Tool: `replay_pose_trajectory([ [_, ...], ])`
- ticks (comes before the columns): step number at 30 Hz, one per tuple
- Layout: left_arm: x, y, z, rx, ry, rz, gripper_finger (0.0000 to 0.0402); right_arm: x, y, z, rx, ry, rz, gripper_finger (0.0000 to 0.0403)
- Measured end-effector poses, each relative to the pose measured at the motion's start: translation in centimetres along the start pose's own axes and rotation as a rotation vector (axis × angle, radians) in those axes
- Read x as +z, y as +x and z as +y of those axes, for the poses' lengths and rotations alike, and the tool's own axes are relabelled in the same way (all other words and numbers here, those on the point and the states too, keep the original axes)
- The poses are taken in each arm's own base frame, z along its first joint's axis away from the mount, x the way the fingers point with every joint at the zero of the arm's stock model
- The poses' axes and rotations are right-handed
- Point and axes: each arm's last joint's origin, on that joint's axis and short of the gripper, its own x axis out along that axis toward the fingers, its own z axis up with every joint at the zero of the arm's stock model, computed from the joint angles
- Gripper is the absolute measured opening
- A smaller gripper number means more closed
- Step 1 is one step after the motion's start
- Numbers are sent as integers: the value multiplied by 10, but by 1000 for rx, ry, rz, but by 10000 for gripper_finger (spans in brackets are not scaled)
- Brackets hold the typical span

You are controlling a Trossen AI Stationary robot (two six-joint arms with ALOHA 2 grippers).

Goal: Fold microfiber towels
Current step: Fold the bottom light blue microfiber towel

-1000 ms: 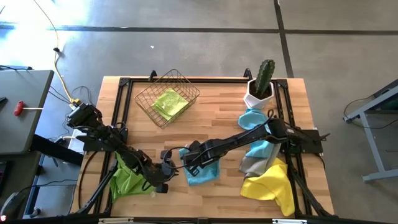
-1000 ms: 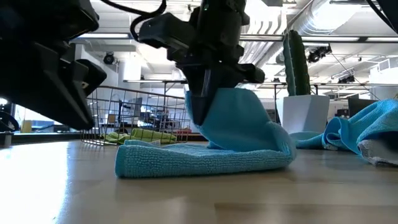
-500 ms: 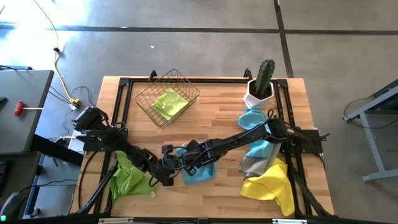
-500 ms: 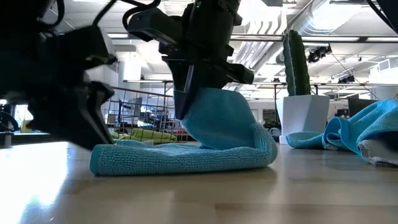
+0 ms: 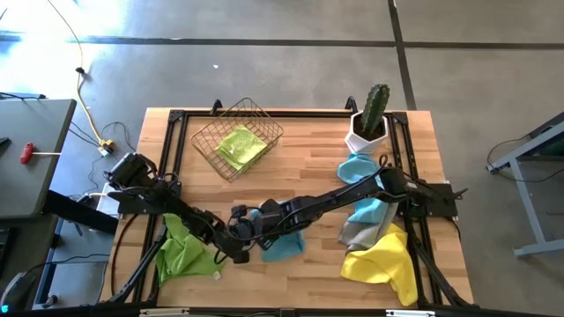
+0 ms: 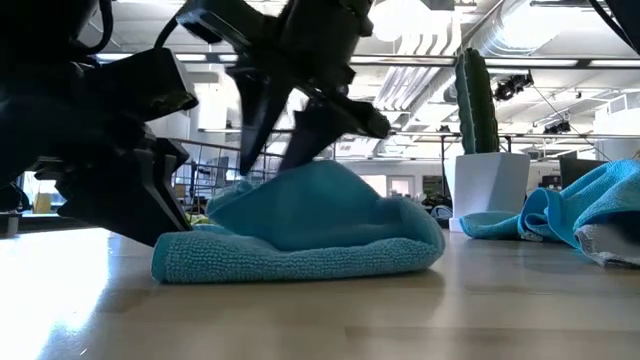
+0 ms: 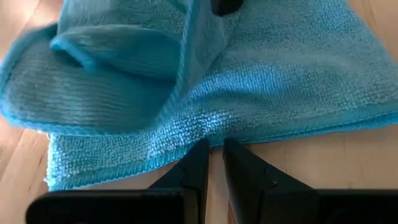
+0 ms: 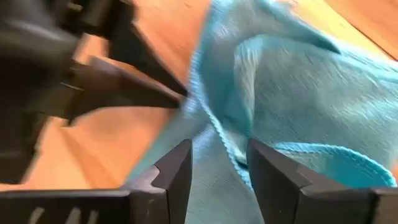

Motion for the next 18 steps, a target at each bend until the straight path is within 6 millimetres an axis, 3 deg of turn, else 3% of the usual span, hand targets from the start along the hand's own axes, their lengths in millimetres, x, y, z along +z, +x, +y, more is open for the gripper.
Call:
replay_pose_trajectory([
  [6, 0, -7, -8, -56, 31, -17, 44, -1, -3, -2, 5, -20, 49, 145],
  [10, 0, -11, -12, -72, 41, -25, 44, 1, -19, 0, 2, -72, 39, 145],
  [15, -3, -13, -15, -84, 42, -10, 44, 5, -52, -7, -195, -189, -31, 144],
  [18, -5, -15, -18, -97, 48, -8, 44, 1, -52, -11, -264, -289, -13, 144],
])
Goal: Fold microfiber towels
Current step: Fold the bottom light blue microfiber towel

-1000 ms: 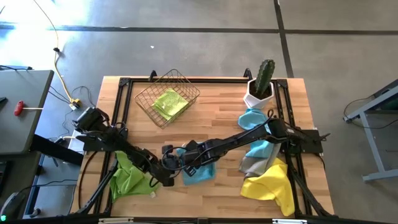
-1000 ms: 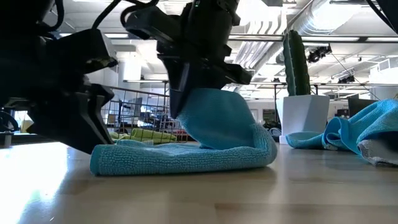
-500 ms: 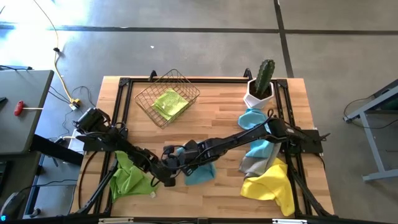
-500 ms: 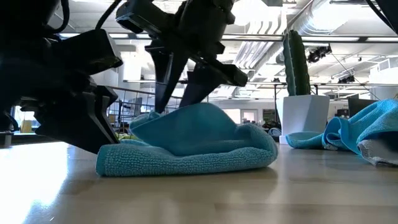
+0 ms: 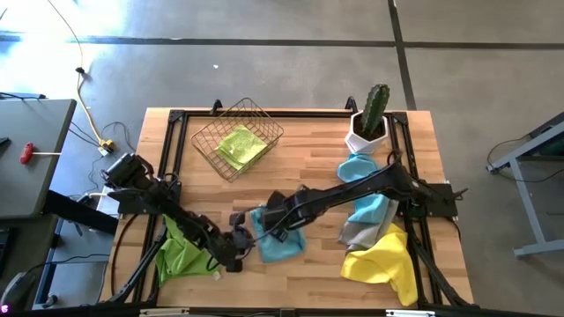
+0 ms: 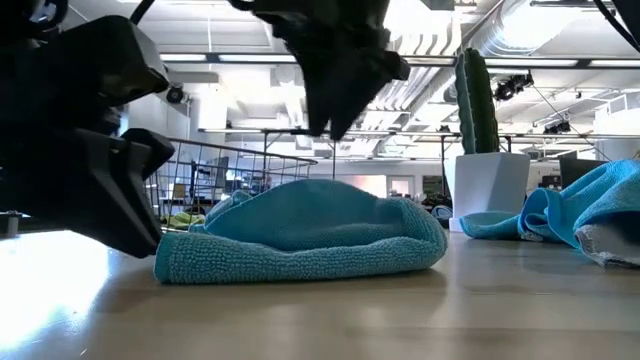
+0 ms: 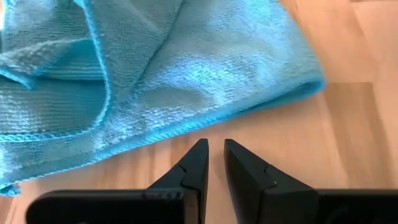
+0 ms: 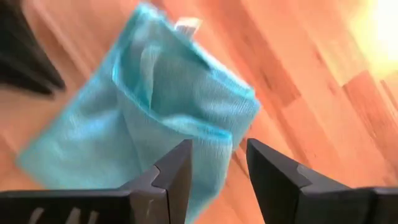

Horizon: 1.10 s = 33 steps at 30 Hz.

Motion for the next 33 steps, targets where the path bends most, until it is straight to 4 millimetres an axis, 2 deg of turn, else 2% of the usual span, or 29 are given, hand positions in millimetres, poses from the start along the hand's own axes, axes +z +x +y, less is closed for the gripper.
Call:
replay_pose_trajectory([
  [5, -4, -4, -9, -38, -7, 5, 44, -15, -2, -2, -94, -148, 65, 145],
  [9, -7, -7, -14, -54, -25, 5, 44, -24, 0, -16, -253, -136, 126, 145],
  [12, -7, -9, -16, -60, -56, 3, 44, -31, 16, -20, -291, -146, 166, 145],
  [16, -7, -9, -17, -64, -101, -1, 44, -38, 47, -17, -203, -176, 178, 145],
  [21, -7, -9, -18, -86, -150, 3, 44, -38, 61, -17, -154, -202, 146, 145],
  [26, -6, -9, -19, -95, -176, 0, 44, -36, 57, -10, -101, -227, 122, 145],
  [33, -5, -9, -18, -92, -183, -1, 44, -35, 20, 29, 61, -227, -37, 145],
])
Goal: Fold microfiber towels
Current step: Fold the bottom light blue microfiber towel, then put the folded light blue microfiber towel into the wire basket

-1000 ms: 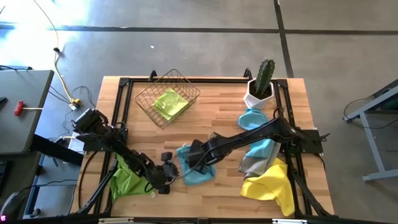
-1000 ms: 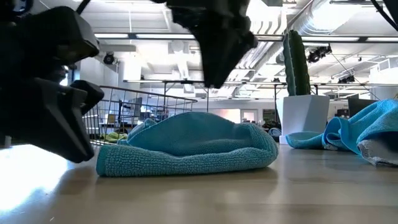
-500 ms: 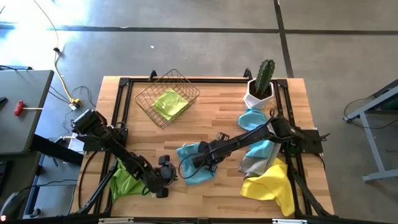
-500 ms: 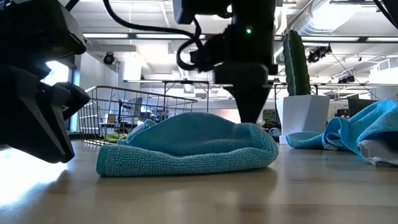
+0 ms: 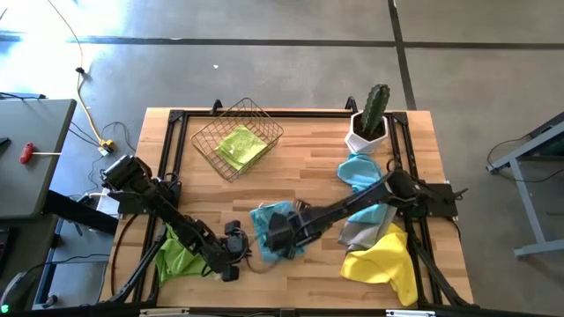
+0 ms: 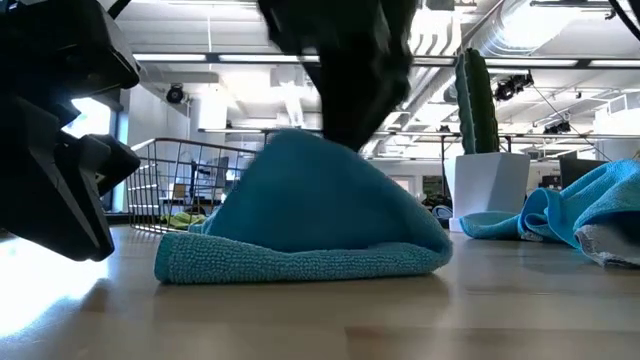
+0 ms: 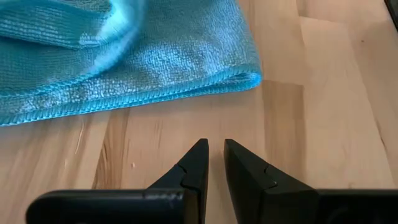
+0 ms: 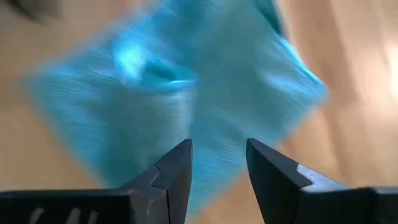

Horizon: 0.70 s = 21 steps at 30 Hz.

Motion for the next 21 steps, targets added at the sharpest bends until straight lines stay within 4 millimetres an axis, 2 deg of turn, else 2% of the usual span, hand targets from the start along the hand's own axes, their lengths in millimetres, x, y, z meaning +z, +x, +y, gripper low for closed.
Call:
replay_pose_trajectory([
  [4, 2, 1, 3, 8, -10, -3, 44, 0, -12, 28, 124, -22, -129, 145],
  [7, 4, 2, 5, 16, -17, -7, 44, -6, -15, 42, 177, -49, -158, 145],
  [12, 8, 3, 5, 2, -26, -34, 44, -18, -18, 40, 33, -44, -160, 145],
  [15, 13, 3, 1, -30, -2, -82, 44, -19, -13, 37, 3, -4, -134, 145],
  [18, 18, 2, -1, -35, 80, -144, 44, -19, -1, 41, -6, -21, -134, 145],
  [21, 23, 2, 1, 70, 205, -218, 44, -20, 4, 42, -34, -41, -148, 145],
])
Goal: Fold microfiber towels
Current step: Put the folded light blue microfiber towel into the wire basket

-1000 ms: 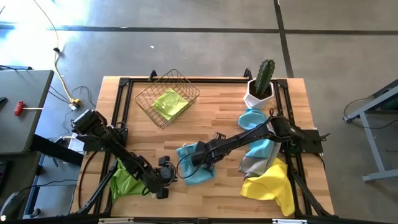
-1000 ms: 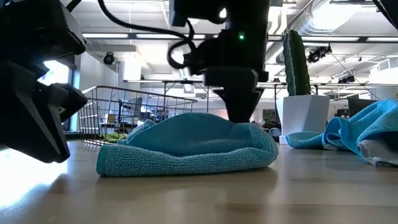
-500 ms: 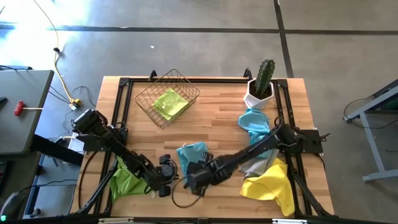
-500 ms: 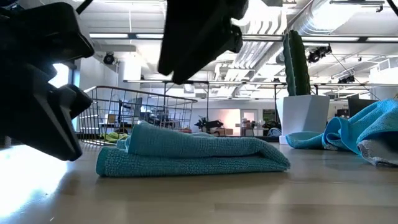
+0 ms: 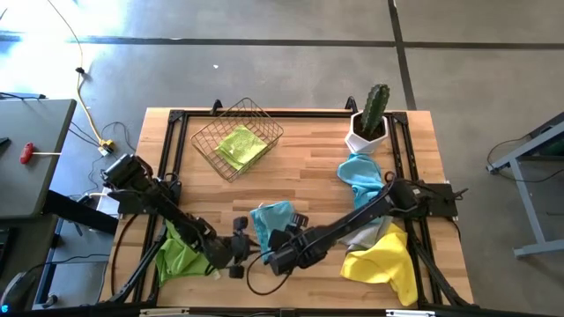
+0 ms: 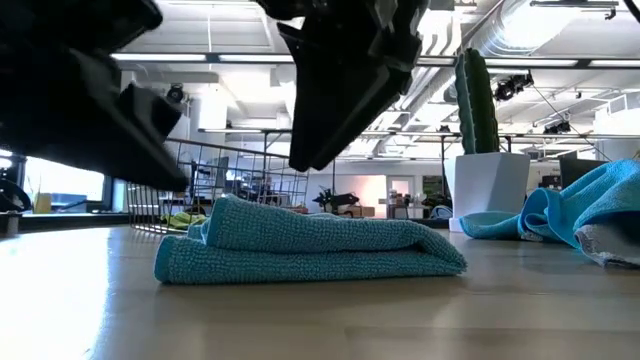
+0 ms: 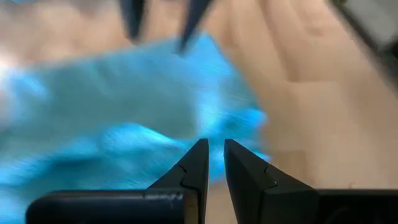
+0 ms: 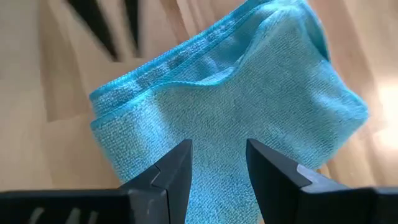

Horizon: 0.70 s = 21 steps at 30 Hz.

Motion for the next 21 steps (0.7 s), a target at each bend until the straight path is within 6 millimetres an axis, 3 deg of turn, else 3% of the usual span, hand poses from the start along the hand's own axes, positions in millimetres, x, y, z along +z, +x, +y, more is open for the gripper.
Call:
replay_pose_trajectory([
  [4, 6, 7, 18, 226, 37, -54, 44, 2, 0, -2, -60, 1, -52, 145],
  [7, 10, 16, 37, 293, 3, -46, 44, 4, 0, -4, -116, 4, -101, 145],
  [10, 12, 24, 53, 274, -43, 2, 44, 6, 1, -6, -135, 10, -112, 145],
  [14, -2, 28, 68, 228, -97, 189, 44, 7, 2, -8, -139, 14, -111, 145],
  [21, -9, 23, 66, 223, -32, 269, 44, 7, 2, -8, -138, 10, -110, 145],
])
